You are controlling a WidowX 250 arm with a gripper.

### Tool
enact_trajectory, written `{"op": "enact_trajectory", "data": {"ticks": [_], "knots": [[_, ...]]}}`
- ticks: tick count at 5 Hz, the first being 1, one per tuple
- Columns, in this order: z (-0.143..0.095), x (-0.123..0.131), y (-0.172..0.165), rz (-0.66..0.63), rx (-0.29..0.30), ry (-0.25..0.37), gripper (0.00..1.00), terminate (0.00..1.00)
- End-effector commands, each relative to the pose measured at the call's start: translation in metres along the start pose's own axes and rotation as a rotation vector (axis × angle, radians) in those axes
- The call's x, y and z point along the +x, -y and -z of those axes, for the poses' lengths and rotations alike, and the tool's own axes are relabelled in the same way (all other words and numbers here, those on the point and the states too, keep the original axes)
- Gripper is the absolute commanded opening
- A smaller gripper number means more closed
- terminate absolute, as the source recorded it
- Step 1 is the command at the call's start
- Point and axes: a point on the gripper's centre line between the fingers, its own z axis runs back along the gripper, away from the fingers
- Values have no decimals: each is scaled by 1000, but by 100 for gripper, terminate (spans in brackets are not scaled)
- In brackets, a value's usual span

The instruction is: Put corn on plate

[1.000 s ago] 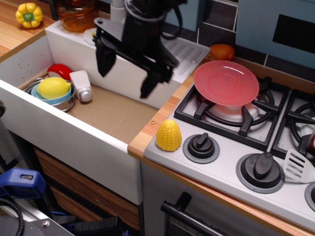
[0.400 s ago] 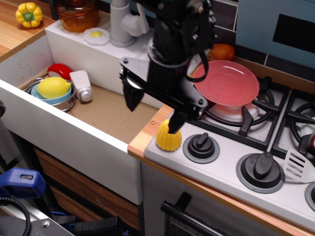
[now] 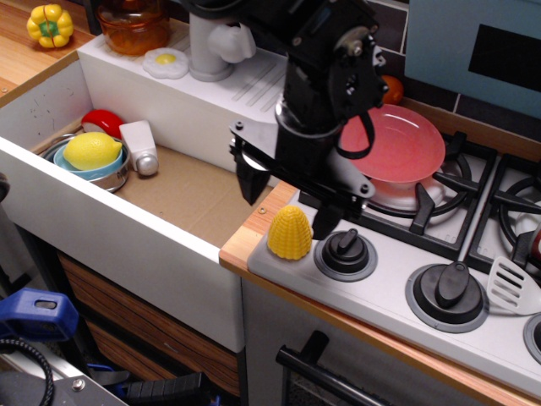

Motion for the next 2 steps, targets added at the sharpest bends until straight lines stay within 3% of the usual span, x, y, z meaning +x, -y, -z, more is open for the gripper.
{"op": "enact_trajectory", "data": {"ticks": [1, 2], "knots": [[11, 2, -2, 0, -26, 30, 100, 0], [19, 2, -5, 8, -43, 24, 100, 0]]}}
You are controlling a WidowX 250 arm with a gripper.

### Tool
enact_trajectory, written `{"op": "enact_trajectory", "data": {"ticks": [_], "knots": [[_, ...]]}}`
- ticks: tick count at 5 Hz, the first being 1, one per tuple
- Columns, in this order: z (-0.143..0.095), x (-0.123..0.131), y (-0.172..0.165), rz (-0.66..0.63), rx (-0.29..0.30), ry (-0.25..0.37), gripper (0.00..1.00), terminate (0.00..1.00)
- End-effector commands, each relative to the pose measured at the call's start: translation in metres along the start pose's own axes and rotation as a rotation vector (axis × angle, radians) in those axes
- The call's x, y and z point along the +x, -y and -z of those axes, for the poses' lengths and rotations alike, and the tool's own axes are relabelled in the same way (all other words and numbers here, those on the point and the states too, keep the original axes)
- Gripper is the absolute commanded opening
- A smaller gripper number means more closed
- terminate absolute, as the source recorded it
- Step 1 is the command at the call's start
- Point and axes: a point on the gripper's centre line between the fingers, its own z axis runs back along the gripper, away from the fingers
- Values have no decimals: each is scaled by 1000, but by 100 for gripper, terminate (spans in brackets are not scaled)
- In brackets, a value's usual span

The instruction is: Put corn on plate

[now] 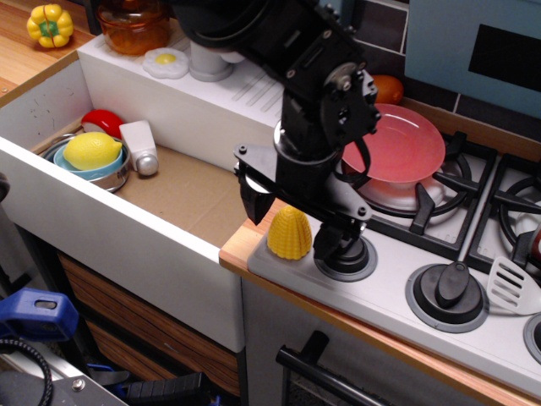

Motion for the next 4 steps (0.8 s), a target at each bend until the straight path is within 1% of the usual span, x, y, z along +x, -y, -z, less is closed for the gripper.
{"op": "enact_trajectory", "data": {"ticks": [1, 2, 3, 4], "knots": [[3, 6, -8, -4, -4, 5, 0, 0], [2, 7, -7, -6, -4, 2, 0, 0], [-7, 14, -12, 1, -4, -26, 0, 0], [-36, 35, -16, 0, 75, -10, 0, 0]]}}
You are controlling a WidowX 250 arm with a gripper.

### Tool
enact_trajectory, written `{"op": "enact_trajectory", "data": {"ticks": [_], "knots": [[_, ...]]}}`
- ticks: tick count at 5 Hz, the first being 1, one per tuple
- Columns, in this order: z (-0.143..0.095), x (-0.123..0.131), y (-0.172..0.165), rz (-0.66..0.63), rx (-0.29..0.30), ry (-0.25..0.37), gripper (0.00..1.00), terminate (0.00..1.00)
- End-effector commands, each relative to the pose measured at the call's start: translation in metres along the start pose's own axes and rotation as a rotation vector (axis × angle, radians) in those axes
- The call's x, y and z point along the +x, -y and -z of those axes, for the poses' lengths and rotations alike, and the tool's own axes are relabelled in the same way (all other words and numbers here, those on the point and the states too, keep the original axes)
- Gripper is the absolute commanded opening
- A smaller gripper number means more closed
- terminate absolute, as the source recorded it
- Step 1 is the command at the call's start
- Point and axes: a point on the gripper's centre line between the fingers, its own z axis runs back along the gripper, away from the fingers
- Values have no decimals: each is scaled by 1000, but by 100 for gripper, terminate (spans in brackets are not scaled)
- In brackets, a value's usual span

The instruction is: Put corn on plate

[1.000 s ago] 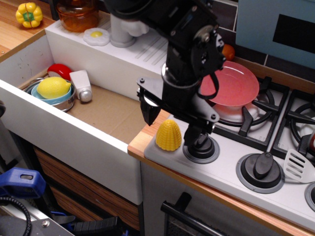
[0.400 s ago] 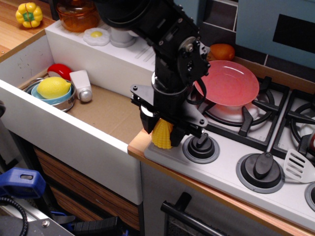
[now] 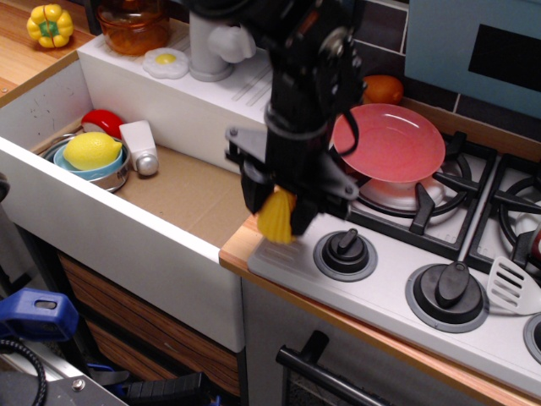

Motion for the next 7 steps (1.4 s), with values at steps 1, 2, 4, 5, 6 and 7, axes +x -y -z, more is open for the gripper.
{"op": "enact_trajectory", "data": {"ticks": [1, 2, 4, 5, 6, 7], "knots": [[-45, 50, 3, 5, 62, 121, 0, 0], [-42, 83, 13, 53, 44, 157, 0, 0], [-20, 117, 30, 102, -25, 229, 0, 0], [-16, 119, 32, 96, -55, 245, 100, 0], [-16, 119, 32, 96, -55, 245, 100, 0], [-16, 119, 32, 96, -55, 245, 100, 0]]}}
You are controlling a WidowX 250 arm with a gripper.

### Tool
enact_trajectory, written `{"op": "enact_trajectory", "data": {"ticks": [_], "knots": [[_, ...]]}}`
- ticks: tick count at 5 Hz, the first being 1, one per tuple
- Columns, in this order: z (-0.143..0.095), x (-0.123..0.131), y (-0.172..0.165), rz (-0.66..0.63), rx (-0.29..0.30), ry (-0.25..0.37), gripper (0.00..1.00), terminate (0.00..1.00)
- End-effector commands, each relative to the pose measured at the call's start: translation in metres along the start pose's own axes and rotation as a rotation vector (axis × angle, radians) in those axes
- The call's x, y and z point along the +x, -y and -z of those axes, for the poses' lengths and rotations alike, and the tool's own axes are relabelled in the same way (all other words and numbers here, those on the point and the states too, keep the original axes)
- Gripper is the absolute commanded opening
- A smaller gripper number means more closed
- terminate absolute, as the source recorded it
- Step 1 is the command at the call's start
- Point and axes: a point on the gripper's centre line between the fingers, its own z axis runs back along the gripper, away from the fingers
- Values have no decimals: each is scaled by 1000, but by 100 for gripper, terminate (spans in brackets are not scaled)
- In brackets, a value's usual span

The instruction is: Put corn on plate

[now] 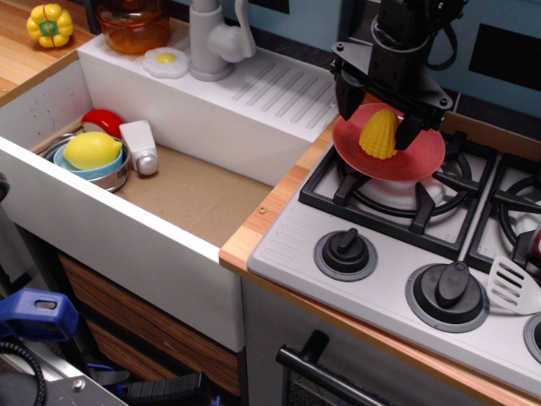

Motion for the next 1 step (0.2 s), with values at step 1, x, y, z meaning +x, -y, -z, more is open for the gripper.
{"op": "enact_trajectory", "data": {"ticks": [1], "knots": [[-13, 13, -4, -9, -1, 52, 100, 100]]}}
